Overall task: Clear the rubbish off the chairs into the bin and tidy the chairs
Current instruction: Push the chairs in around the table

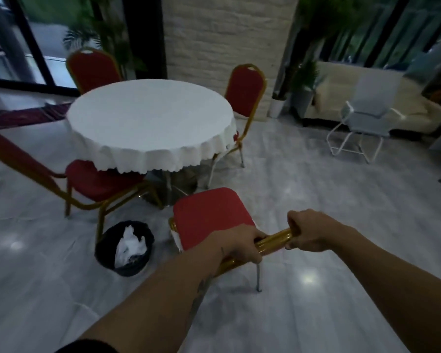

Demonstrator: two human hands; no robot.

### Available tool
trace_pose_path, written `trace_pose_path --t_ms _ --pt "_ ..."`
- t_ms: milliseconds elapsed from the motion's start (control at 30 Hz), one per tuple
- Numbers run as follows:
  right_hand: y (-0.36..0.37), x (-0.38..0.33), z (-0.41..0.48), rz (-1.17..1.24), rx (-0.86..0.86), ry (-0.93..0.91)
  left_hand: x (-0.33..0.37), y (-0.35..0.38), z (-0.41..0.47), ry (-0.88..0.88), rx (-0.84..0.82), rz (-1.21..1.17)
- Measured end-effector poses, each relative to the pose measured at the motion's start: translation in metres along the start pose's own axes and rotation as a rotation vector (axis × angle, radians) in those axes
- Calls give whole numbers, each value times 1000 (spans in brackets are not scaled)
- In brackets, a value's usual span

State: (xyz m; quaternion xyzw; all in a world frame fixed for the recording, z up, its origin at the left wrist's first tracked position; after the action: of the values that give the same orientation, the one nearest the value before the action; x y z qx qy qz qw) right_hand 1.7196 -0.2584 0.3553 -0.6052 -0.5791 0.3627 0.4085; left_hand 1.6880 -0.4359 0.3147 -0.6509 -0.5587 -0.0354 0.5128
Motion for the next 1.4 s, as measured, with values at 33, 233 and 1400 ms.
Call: trace_pose_path --t_ms 33,233,1400 --pt "-2 -1 8 10 -2 0 -4 -5 1 -10 15 -8" --pt "-22 -10 54 62 36 10 -27 -40 20 -25 103 6" --pt "-76 24 285 89 186 -210 -69 -160 154 -342 626 91"
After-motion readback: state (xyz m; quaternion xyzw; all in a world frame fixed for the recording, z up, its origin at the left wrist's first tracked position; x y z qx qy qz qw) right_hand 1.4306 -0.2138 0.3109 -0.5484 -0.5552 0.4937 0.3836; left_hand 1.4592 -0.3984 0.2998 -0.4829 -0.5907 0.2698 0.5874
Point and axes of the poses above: each hand's wrist, its own z-axis towards the middle knuckle, its own y-axis out of the palm, x = y × z, the point moved 3 cm from there along z, towards the middle knuckle
